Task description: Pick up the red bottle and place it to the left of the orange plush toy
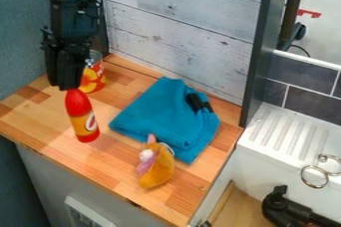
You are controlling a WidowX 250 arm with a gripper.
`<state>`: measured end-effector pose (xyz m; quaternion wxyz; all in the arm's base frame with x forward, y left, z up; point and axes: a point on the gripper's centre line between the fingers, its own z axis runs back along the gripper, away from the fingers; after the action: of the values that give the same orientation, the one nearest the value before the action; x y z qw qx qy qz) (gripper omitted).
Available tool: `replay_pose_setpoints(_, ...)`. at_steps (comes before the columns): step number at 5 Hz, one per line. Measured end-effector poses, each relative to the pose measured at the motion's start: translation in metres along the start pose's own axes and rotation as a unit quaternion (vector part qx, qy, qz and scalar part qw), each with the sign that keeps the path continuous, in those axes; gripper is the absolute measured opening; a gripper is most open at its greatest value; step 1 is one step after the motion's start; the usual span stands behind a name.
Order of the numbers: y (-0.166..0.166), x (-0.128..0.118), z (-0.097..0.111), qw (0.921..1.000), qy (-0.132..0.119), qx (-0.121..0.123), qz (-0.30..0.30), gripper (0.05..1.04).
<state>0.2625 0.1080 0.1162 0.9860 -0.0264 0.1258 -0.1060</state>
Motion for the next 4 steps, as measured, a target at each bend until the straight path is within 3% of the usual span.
replay_pose_setpoints(1,-0.006,0.008,-0.01,1.0,0.004,0.003,-0.009,0.328)
replay_pose_setpoints(3,-0.009,0.002,-0.024,0.999,0.039,0.02,0.01,0.328)
replay_pose_setpoints(4,-0.009,0.002,-0.026,0.9989,0.041,0.019,0.014,0.329)
